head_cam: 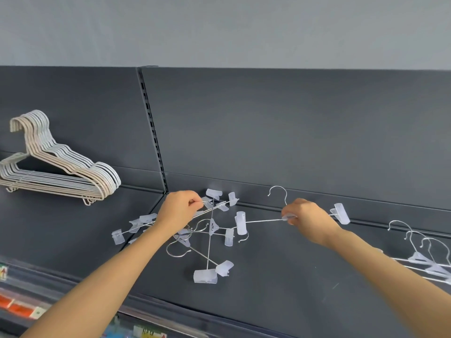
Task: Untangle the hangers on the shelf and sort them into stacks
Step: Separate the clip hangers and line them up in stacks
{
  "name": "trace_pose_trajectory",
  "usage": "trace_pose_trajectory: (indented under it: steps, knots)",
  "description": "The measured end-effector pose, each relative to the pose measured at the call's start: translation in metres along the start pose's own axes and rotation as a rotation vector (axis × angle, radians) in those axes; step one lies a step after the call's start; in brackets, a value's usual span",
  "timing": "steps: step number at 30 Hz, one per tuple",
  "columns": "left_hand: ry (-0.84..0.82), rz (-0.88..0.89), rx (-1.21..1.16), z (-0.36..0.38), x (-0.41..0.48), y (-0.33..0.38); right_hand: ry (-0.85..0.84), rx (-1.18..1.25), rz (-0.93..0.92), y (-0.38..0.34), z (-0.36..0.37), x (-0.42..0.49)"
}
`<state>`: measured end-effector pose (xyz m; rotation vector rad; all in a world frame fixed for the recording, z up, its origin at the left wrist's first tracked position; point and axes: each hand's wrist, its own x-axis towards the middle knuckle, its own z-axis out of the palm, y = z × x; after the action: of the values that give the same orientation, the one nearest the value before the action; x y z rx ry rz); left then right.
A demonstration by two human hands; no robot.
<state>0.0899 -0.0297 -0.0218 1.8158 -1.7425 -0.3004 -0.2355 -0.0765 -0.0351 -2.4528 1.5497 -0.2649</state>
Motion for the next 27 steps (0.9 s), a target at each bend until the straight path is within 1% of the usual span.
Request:
trace_pose_trajectory:
  steps: [2,3,6,8,10,11,14,18,21,24,27]
  knots:
    - [-0.088,0.003,-0.047,0.0,-0.002,0.0,-0.013,0.006,0.004,-0.003,0.001,-0.001]
    - [-0.137,0.003,-0.027,0.002,-0.002,-0.001,-0.019,0.004,0.007,-0.004,0.001,-0.001]
    - [-0.284,0.042,0.144,0.008,-0.003,-0.002,-0.022,0.009,0.038,-0.008,0.002,-0.003]
    - [-0.321,0.112,0.176,0.014,-0.004,0.001,0.01,0.03,0.055,-0.009,0.0,-0.004]
    - [-0.319,0.19,0.158,0.019,-0.003,0.007,0.043,0.06,0.078,-0.011,-0.002,-0.005]
    - [-0.326,0.228,0.193,0.022,-0.001,0.01,0.053,0.066,0.1,-0.012,-0.004,-0.006]
    - [-0.402,0.286,0.392,0.034,0.006,0.025,0.097,0.102,0.114,-0.012,-0.004,-0.006]
    - [-0.501,0.381,0.723,0.051,0.012,0.039,0.109,0.145,0.149,-0.012,-0.006,-0.011]
    - [-0.557,0.367,0.858,0.06,0.016,0.04,0.112,0.156,0.166,-0.012,-0.008,-0.014]
    - [-0.557,0.337,0.8,0.062,0.019,0.041,0.118,0.157,0.168,-0.01,-0.011,-0.017]
    - [-0.475,0.279,0.565,0.057,0.02,0.039,0.122,0.164,0.167,-0.01,-0.012,-0.02]
